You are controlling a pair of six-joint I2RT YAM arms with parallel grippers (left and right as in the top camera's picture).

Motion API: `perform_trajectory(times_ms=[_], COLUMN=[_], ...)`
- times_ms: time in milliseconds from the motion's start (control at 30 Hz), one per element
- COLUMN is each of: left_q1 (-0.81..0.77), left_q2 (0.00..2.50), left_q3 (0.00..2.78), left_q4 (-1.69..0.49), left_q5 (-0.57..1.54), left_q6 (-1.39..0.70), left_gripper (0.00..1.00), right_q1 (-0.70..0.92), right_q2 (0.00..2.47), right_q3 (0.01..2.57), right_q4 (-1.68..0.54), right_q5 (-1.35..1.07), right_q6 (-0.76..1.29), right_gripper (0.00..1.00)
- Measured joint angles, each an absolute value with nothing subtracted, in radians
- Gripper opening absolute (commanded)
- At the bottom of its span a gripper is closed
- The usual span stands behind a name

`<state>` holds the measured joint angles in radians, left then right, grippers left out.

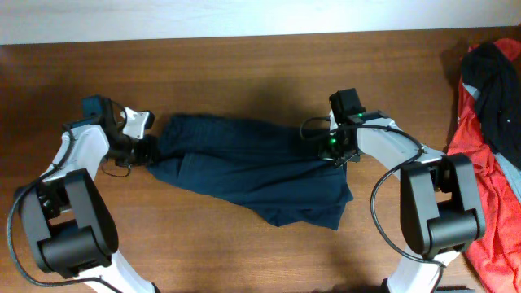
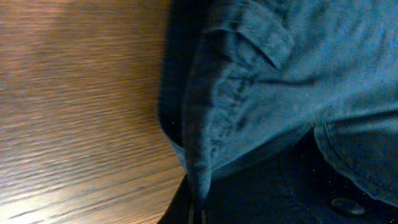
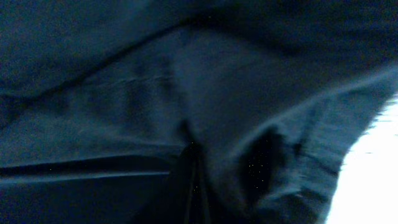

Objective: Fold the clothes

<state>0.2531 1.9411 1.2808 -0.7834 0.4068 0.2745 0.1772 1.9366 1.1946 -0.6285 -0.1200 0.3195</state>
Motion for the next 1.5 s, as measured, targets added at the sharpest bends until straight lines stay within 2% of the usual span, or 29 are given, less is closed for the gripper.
perform_trajectory(times_ms=[133,233,267,300,433,567,667,900,1133,1200,1267,1367,1433,1500], left_q1=[0.272,0.276,0.276,0.276,0.271,0.267,0.283,0.316,0.314,0.313,0.308,0.302,0.291,0.278], left_q2=[1.942,1.943,1.943,1.943,1.943,1.943,1.940,1.874,1.696,1.650,1.626,1.627,1.627,1.628], left_q3=[1.308,1.351,1.361,1.370,1.390,1.390,1.390,1.390,1.390,1.390,1.390,1.385,1.372,1.346], left_q4=[-0.725,-0.599,-0.560,-0.527,-0.525,-0.645,-0.746,-0.863,-0.980,-1.012,-1.021,-1.008,-1.007,-0.998], left_q5=[0.469,0.575,0.596,0.615,0.662,0.682,0.689,0.688,0.644,0.632,0.620,0.576,0.556,0.541], left_q6=[0.229,0.210,0.211,0.206,0.199,0.198,0.196,0.209,0.221,0.221,0.225,0.227,0.228,0.228], left_gripper=[0.07,0.20,0.29,0.31,0.29,0.07,0.01,0.01,0.02,0.08,0.21,0.26,0.25,0.15], right_q1=[0.163,0.162,0.162,0.162,0.157,0.157,0.155,0.155,0.152,0.147,0.137,0.112,0.104,0.098], right_q2=[1.937,1.936,1.936,1.935,1.935,1.935,1.935,1.935,1.934,1.934,1.934,1.933,1.933,1.933], right_q3=[1.195,1.195,1.195,1.196,1.196,1.198,1.200,1.200,1.201,1.201,1.201,1.201,1.201,1.201], right_q4=[-0.628,-0.628,-0.630,-0.632,-0.639,-0.648,-0.654,-0.659,-0.669,-0.670,-0.671,-0.681,-0.685,-0.686], right_q5=[-0.113,-0.105,-0.100,-0.093,-0.074,-0.064,-0.057,-0.051,-0.040,-0.041,-0.040,-0.026,-0.022,-0.022], right_q6=[0.319,0.319,0.319,0.319,0.319,0.319,0.318,0.318,0.295,0.292,0.293,0.293,0.293,0.293], right_gripper=[0.04,0.04,0.04,0.04,0.04,0.04,0.04,0.04,0.04,0.04,0.04,0.05,0.05,0.04])
